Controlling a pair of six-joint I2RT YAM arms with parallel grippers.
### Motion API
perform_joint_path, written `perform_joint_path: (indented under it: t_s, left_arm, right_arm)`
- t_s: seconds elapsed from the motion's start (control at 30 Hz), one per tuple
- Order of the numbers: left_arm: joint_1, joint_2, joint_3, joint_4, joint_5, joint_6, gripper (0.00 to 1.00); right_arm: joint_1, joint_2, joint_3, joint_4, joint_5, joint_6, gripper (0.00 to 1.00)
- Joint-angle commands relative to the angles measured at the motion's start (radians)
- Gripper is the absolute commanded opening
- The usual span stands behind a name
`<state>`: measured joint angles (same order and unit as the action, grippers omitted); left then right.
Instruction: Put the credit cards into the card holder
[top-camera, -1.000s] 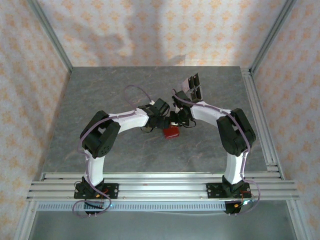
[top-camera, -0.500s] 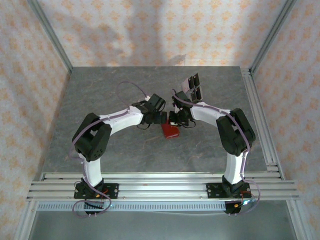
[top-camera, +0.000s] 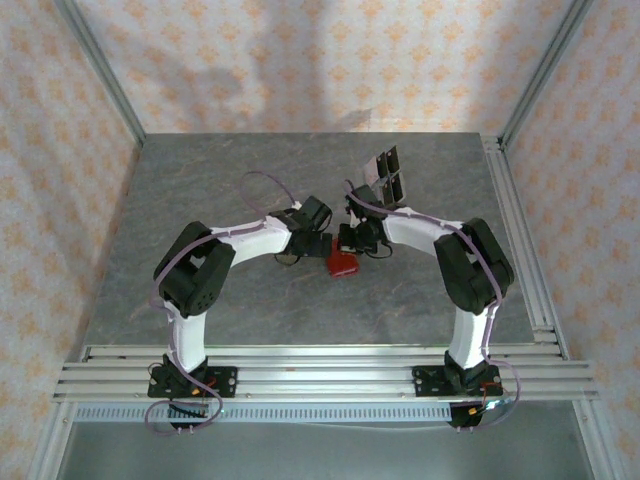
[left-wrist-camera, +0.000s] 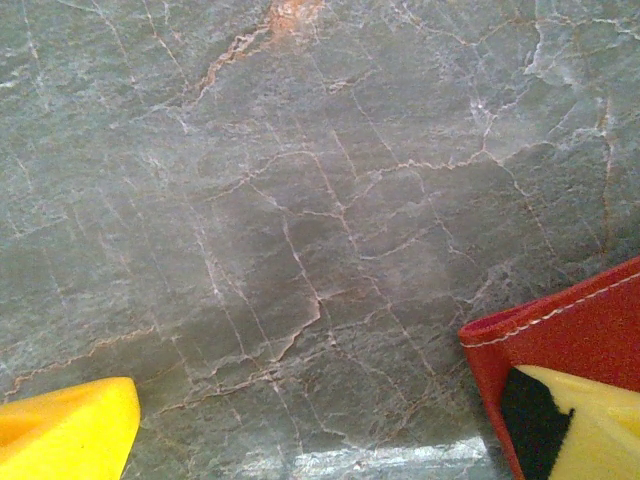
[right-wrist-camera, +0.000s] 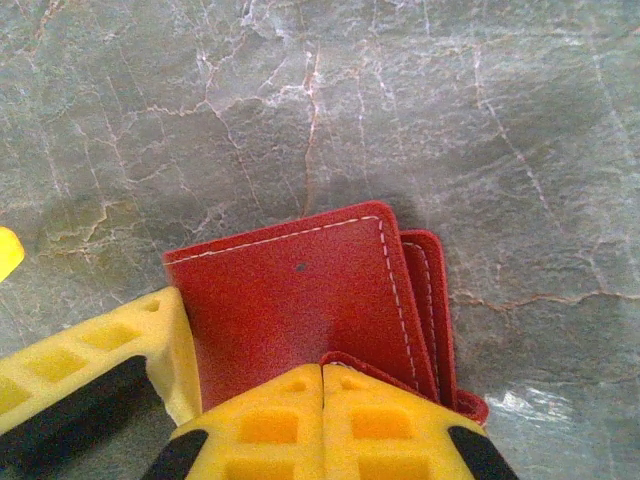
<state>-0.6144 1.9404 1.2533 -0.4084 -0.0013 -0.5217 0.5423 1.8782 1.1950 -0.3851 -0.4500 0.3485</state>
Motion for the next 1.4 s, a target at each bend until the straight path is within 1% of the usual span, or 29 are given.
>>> perform_joint_path:
  t_s: [0.0,0.17,0.5,0.9,1.2,1.37]
  left_arm:
    - [-0.002,0.041,-0.011,-0.016,-0.005,0.017,0.95]
    - [-0.002,0.047,-0.011,-0.015,-0.006,0.016,0.95]
    - [-0.002,0.051,-0.007,-0.019,-0.009,0.015,0.95]
    - [-0.002,0.051,-0.006,-0.020,-0.014,0.015,0.95]
    - [-0.002,0.048,-0.006,-0.024,-0.017,0.015,0.95]
    - [-0.002,0.051,-0.005,-0.023,-0.017,0.013,0.95]
  right_arm:
    - [0.015,0.017,-0.063,-0.054,0.011,0.012,0.00]
    - [0.023,0.016,-0.099,-0.042,0.032,0.011,0.00]
    - [0.066,0.000,-0.186,-0.029,0.113,0.015,0.00]
    - [0.125,-0.012,-0.301,0.006,0.215,0.077,0.00]
    - [0.169,-0.026,-0.367,0.027,0.210,0.113,0.00]
    - [0.170,0.012,-0.365,0.019,0.187,0.113,0.00]
